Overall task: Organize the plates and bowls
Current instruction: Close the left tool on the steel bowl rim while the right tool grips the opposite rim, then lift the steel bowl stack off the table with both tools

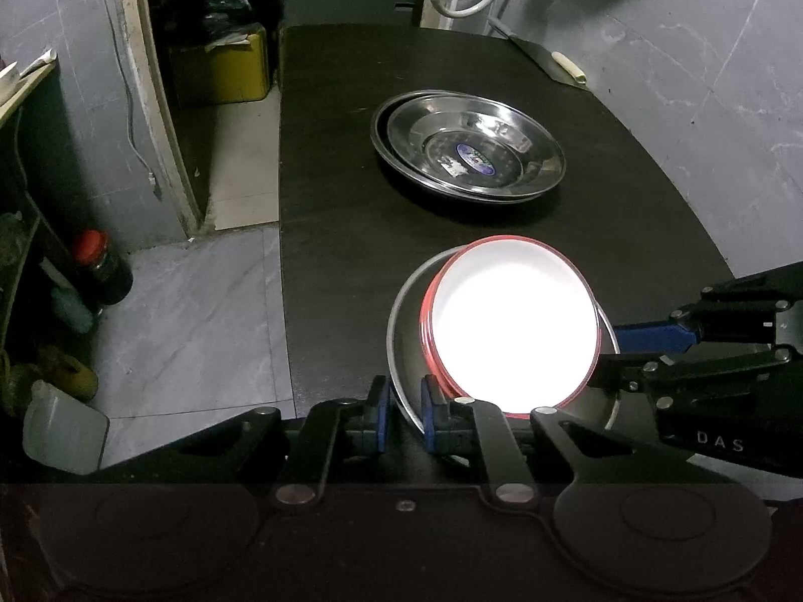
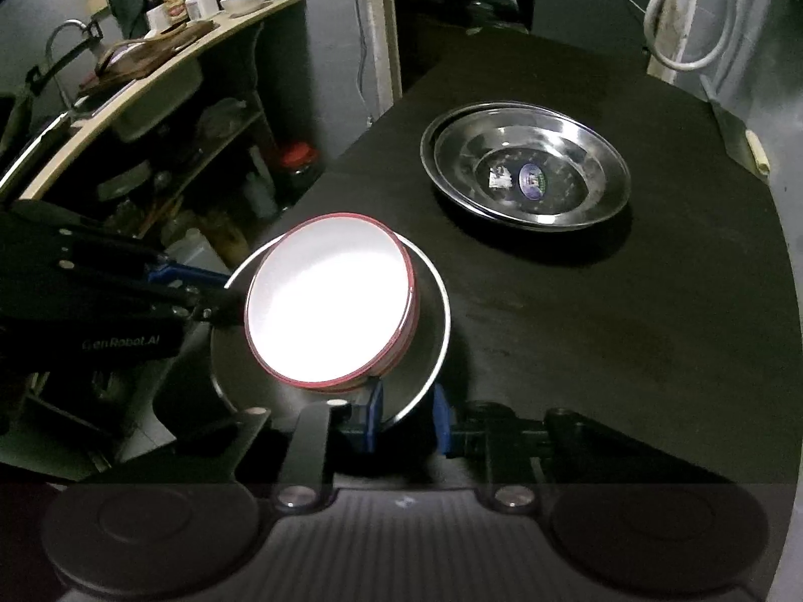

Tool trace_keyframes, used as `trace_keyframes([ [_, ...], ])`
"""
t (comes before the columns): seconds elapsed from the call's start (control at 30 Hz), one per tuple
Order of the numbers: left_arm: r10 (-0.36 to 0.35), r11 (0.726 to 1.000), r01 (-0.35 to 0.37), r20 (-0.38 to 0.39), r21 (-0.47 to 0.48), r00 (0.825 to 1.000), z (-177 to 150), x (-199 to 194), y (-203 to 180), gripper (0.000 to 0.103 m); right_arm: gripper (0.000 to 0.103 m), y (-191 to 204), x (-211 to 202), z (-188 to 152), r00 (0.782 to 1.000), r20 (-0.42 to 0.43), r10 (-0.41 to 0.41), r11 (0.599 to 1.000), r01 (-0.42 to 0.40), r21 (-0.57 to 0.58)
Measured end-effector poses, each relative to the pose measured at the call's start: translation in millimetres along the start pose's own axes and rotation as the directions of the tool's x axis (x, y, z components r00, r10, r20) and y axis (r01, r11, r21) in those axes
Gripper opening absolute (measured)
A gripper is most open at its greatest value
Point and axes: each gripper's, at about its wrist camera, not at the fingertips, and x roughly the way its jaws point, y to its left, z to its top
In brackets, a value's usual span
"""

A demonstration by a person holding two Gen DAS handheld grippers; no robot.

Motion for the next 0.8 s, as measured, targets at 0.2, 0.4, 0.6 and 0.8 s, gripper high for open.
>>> trace_keyframes([
  [0.2, 0.000, 1.000, 0.000, 0.000, -0.004, 1.000, 0.3, -0.1, -0.1, 0.014, 0.025, -0.1, 0.1, -0.1, 1.000, 0.003, 0.007, 1.000, -0.007, -0.001],
  [0.4, 0.002, 1.000, -0.002, 0.000, -0.002, 1.000, -0.2, -0.2, 0.1, 0.014, 0.025, -0.6, -0.2, -0.4, 1.000, 0.004, 0.011, 1.000, -0.011, 0.002],
  [0.6, 0.002, 1.000, -0.002, 0.000, -0.002, 1.000, -0.1, -0.1, -0.3, 0.013, 0.025, -1.1, -0.4, -0.4, 1.000, 0.004, 0.011, 1.000, -0.011, 0.002],
  [0.8, 0.005, 1.000, -0.005, 0.000, 0.002, 1.000, -0.1, -0.1, -0.7, 0.014, 0.025, -1.0, -0.3, -0.2, 1.000, 0.004, 0.010, 1.000, -0.010, 0.001],
])
